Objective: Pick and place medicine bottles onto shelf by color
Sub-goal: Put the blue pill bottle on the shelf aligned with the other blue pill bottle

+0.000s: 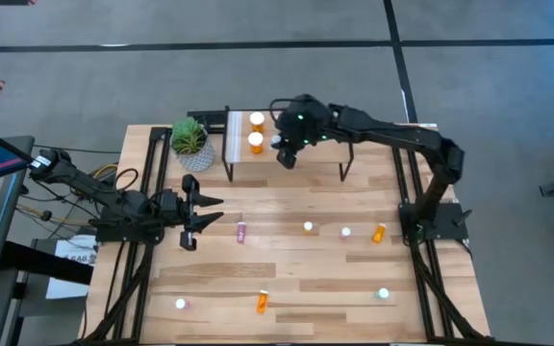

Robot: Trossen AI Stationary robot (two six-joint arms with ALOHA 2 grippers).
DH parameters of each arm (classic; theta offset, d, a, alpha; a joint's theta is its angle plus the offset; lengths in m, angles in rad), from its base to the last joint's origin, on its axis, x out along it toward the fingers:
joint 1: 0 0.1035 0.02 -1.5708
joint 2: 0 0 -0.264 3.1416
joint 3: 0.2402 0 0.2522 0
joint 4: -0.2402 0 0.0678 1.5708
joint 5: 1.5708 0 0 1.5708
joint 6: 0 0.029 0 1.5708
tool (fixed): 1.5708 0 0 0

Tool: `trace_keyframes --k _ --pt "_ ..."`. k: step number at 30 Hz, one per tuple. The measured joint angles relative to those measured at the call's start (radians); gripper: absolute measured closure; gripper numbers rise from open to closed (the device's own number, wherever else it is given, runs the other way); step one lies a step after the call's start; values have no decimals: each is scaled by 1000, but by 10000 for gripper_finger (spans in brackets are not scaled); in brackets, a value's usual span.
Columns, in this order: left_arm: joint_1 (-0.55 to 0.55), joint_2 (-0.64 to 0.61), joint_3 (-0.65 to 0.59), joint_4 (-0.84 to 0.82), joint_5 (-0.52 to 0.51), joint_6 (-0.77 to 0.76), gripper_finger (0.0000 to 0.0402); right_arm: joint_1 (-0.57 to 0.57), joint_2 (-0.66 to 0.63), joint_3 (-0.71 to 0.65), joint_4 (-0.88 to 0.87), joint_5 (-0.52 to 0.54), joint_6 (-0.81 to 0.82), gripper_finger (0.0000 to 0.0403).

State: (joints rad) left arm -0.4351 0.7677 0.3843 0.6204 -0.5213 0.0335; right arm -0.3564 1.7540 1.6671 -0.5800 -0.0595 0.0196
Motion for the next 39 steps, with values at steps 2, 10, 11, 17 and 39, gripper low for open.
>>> trace_keyframes --k 2,10,11,17,39 --pt "0 0 0 -1 -1 -4 262 -12 41 49 -51 0 -13 252" --pt "0 0 0 -5 -3 -22 262 -70 115 157 -182 2 -21 253" --pt "0 0 0 -5 -2 -22 262 -78 116 157 -189 2 -21 253" --pt "0 0 0 -2 -5 -23 262 -112 117 155 -189 5 -6 250" --pt "0 0 0 -4 -41 -35 262 -112 147 136 -115 -18 10 248"
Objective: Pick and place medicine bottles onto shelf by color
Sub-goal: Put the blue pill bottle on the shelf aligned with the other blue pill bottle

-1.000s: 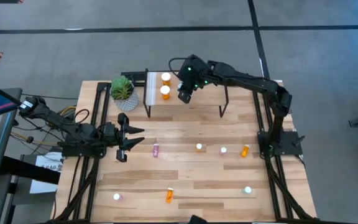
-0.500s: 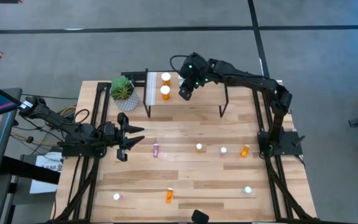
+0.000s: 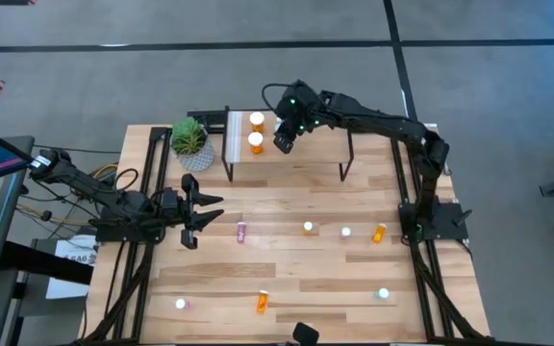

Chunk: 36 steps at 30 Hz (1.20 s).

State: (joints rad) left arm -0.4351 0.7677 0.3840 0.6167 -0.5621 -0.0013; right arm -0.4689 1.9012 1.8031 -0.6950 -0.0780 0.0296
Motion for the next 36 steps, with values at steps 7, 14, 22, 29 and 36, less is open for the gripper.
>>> trace_keyframes --k 7,14,22,29,36 --pt "0 0 0 -2 0 0 262 -2 32 -4 -38 0 -9 248" --pt "0 0 0 -2 1 0 262 -3 36 -4 -33 0 -12 248" --pt "0 0 0 -2 1 0 262 -3 36 -4 -26 0 -12 248" --pt "0 0 0 -2 2 0 262 -3 36 -3 -26 0 -13 238" --pt "0 0 0 -2 2 0 262 -3 36 -3 -17 0 -15 193"
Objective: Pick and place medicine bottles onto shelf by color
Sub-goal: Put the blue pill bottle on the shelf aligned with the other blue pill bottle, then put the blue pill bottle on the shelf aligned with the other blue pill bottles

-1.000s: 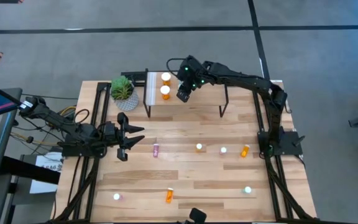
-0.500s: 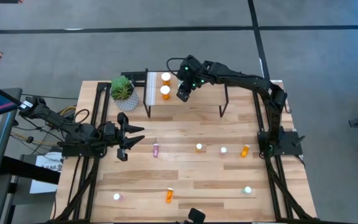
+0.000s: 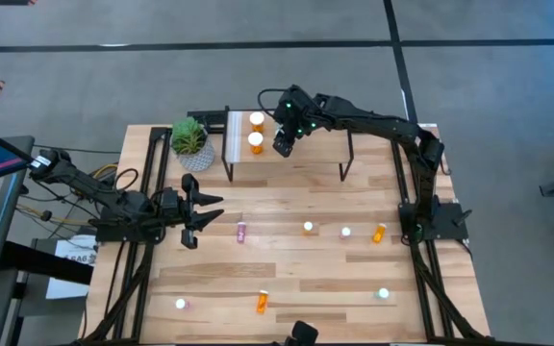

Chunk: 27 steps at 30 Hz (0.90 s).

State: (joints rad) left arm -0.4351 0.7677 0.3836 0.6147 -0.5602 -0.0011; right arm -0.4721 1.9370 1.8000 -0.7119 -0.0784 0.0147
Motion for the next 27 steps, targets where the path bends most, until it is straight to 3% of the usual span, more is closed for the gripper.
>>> trace_keyframes --k 7,18,22,27 --pt "0 0 0 -25 0 0 262 -2 -8 20 -61 -2 19 159" --pt "0 0 0 -51 -2 -7 262 26 -13 273 -510 -3 38 156" --pt "0 0 0 -71 -2 -28 262 101 -30 314 -678 -3 34 156" --pt "0 0 0 -77 -13 -9 262 327 -93 307 -716 -21 60 160"
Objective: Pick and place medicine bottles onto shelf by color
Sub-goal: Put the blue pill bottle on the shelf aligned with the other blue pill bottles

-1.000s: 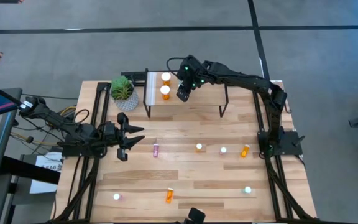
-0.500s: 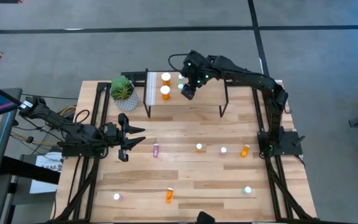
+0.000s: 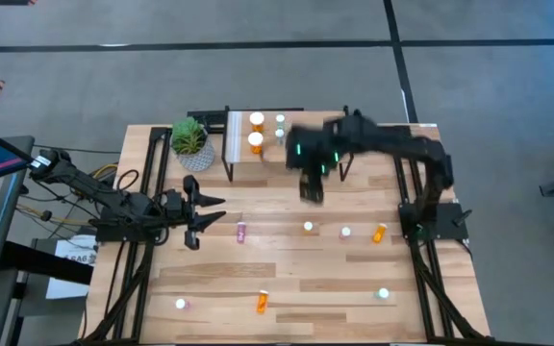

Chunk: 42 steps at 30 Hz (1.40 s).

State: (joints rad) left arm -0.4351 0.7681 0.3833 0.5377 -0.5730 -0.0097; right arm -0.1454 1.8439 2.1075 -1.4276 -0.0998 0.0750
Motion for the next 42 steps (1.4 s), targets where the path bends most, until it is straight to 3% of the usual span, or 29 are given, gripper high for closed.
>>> trace_keyframes --k 3,7,12,19,24,30,42 --pt "0 0 0 3 -17 4 262 155 -22 -3 -6 62 68 163" --pt "0 0 0 19 -17 16 262 371 -57 -33 -9 242 230 169" --pt "0 0 0 20 -8 11 262 642 -195 -306 -5 453 596 174" --pt "0 0 0 22 8 -10 262 1022 -433 -735 95 446 1383 177" --pt "1 0 0 49 -31 12 262 1206 -447 -864 246 433 1722 178" --pt "20 0 0 51 -41 28 262 1245 -324 -886 297 270 1811 178" --pt "38 5 0 47 -34 19 262 1199 -186 -884 361 259 1697 178"
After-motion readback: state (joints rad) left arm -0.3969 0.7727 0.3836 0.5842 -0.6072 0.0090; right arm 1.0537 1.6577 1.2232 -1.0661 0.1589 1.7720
